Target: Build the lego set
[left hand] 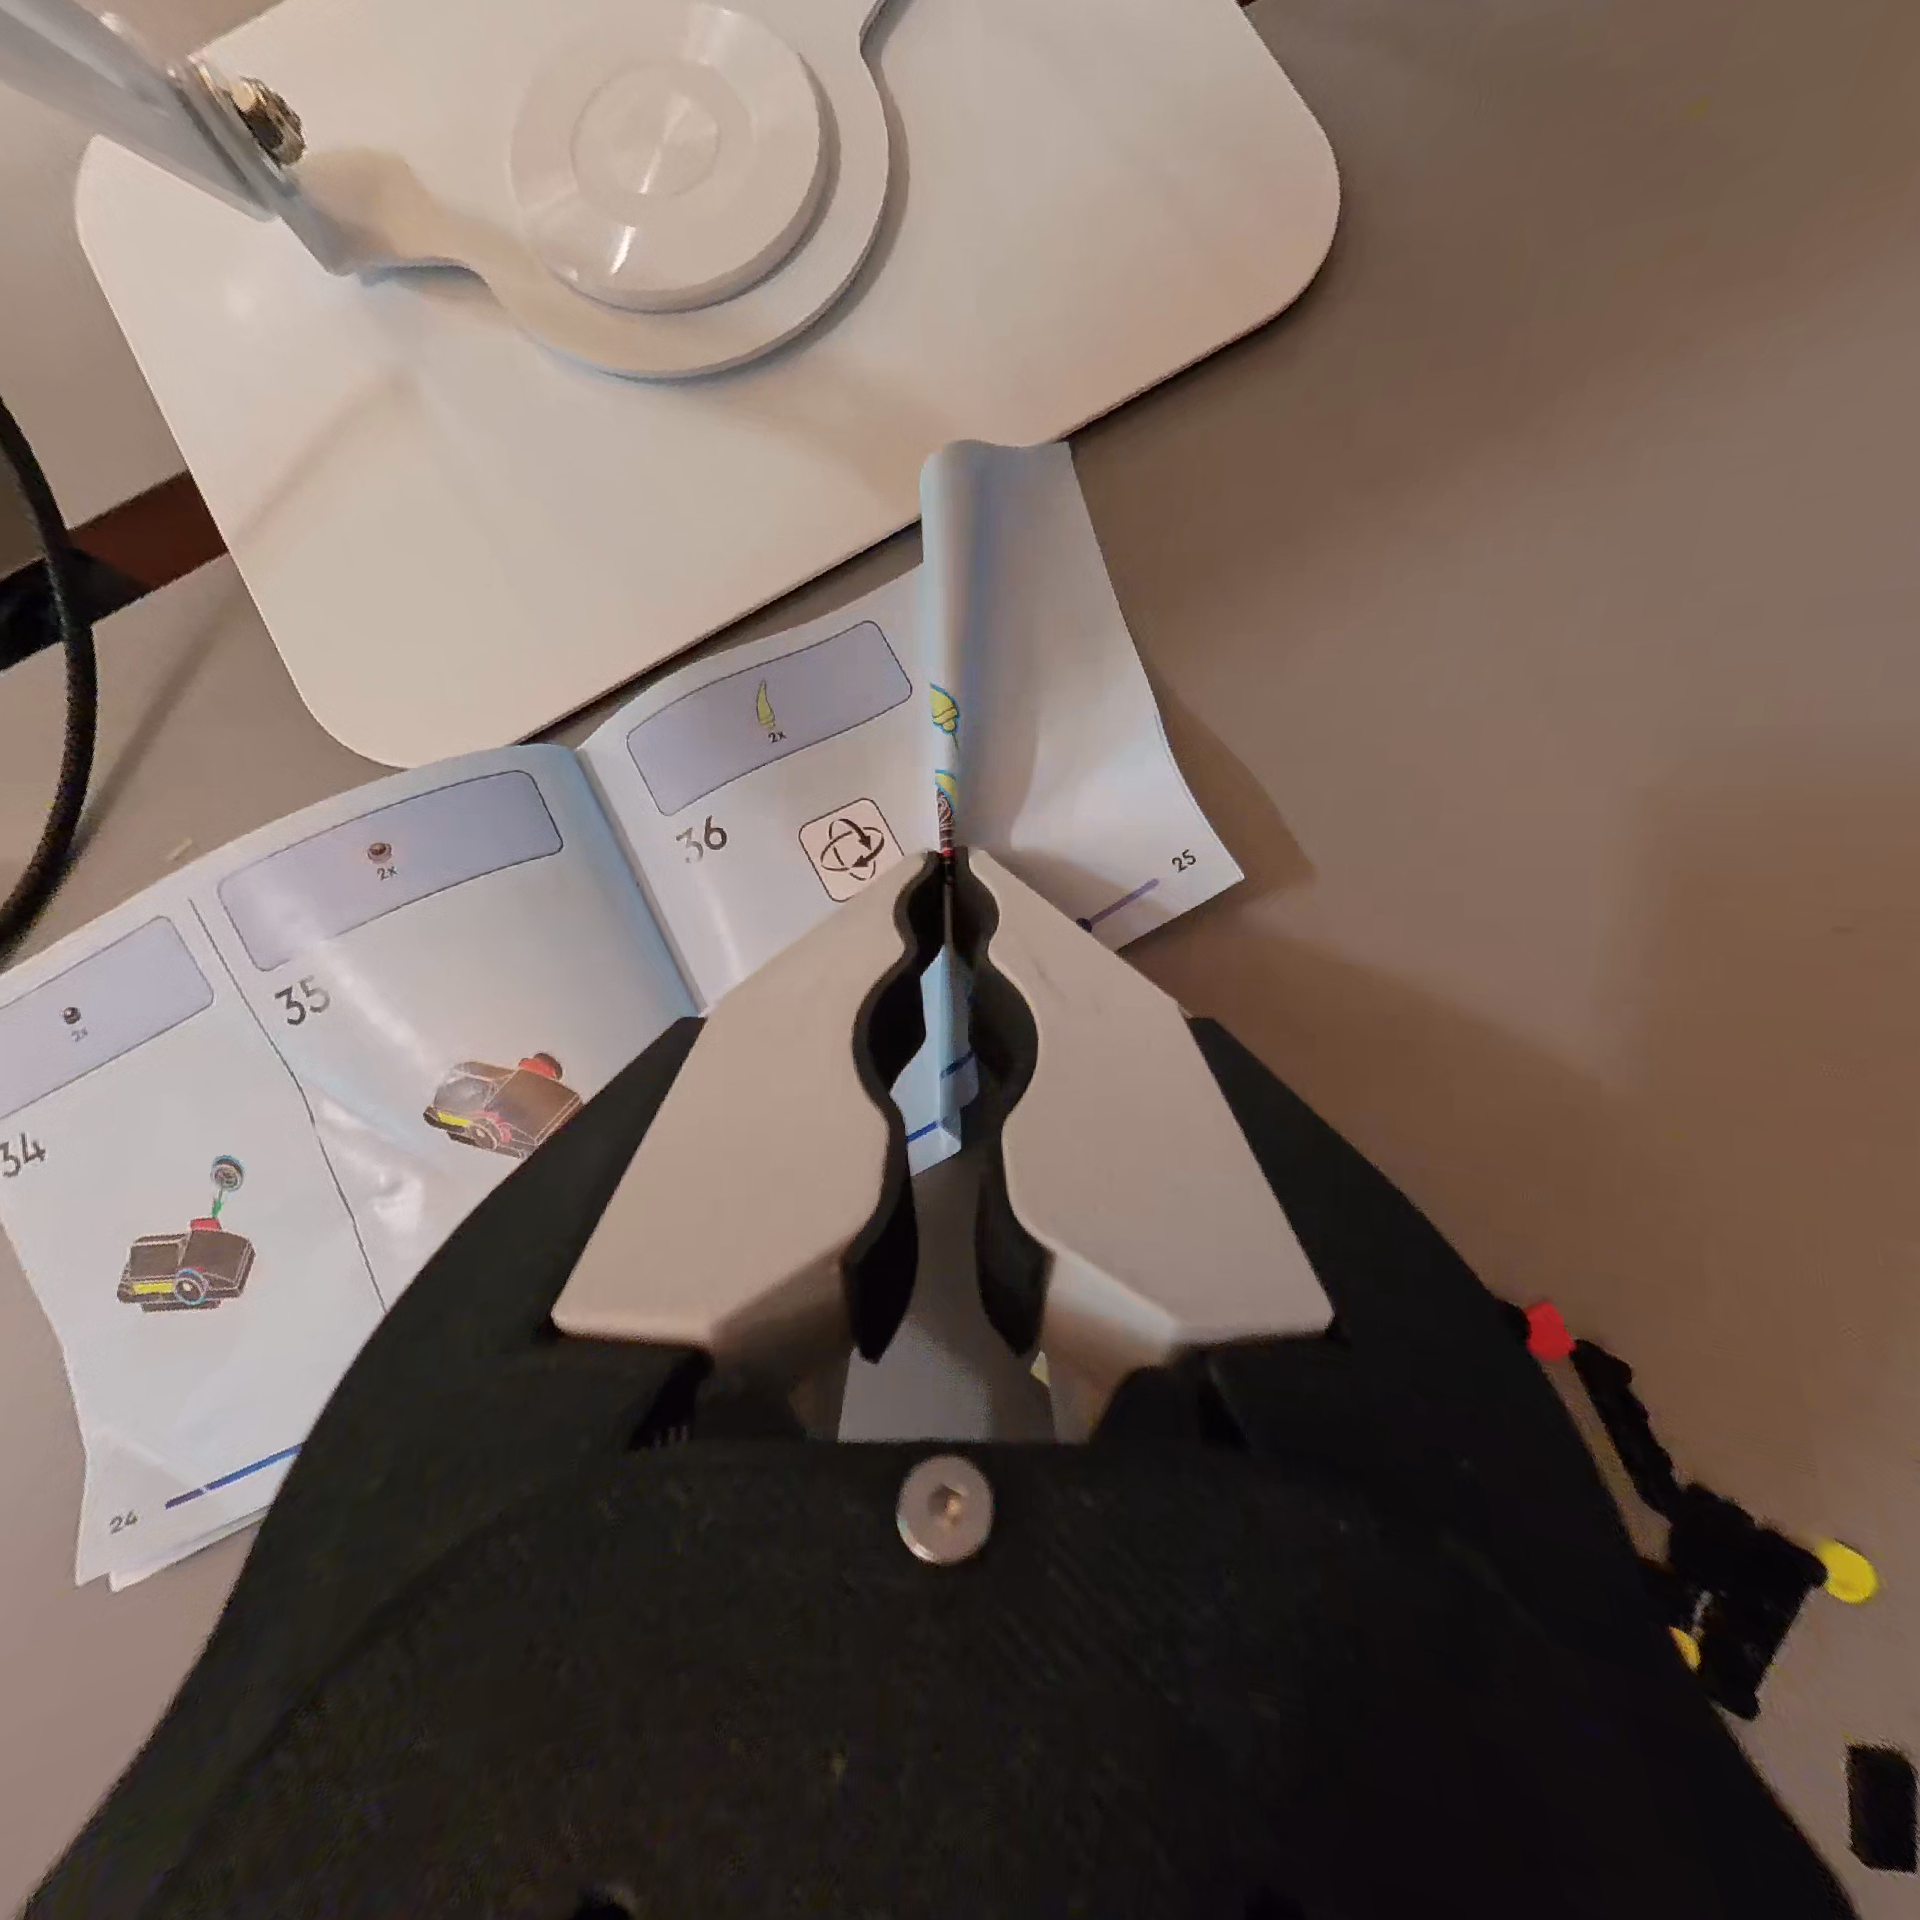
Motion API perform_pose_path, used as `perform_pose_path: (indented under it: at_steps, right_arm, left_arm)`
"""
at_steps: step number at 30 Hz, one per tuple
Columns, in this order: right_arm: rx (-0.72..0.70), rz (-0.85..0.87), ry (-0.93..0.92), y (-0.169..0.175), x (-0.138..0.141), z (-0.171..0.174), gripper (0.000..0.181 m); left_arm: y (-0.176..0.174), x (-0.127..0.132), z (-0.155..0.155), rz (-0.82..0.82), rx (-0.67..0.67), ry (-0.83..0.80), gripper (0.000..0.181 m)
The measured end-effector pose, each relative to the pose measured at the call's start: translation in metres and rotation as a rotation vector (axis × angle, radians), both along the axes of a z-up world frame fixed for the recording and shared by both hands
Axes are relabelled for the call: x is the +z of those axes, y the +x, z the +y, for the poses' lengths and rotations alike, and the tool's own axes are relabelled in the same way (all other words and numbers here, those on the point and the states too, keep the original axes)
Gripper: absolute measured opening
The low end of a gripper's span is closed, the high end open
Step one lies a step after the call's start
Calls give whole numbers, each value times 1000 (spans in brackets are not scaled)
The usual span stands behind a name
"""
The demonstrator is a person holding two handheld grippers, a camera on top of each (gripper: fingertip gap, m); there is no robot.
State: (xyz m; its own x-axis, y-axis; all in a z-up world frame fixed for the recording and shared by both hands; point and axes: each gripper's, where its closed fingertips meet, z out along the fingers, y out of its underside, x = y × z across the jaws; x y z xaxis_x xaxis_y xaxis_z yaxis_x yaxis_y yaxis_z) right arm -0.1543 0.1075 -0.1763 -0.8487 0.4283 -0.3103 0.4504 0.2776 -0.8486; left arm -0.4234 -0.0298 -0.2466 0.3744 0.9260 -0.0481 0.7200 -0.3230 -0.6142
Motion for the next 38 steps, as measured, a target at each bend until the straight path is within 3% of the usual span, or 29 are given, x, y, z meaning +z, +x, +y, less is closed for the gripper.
perform_pose_path:
  at_steps: [1,9,13,18,21,24,30,34,38]
  right_arm:
    - [0,1,2,0,0,0,45]
    - [10,0,14,-1,-4,-6,43]
    - [21,36,-89,-4,15,-18,41]
    - [36,70,-219,-24,50,-49,46]
    - [73,8,-422,-38,90,-74,49]
    - [106,-87,-578,-44,113,-93,46]
    - [221,-214,-776,-14,140,-123,33]
    - [321,-259,-887,11,158,-124,6]
    - [317,-262,-919,14,164,-118,0]
  left_arm:
    - [0,1,0,-10,4,19,2]
    - [12,30,4,5,2,245,1]
    - [28,66,-9,90,4,482,1]
    - [89,136,-25,142,-103,896,1]
    - [138,176,-27,120,-155,1160,1]
    - [183,201,-30,128,-177,1323,0]
    - [245,214,-29,59,-209,1594,1]
    - [255,205,-26,8,-198,1670,0]
    - [258,209,-23,-31,-220,1760,0]
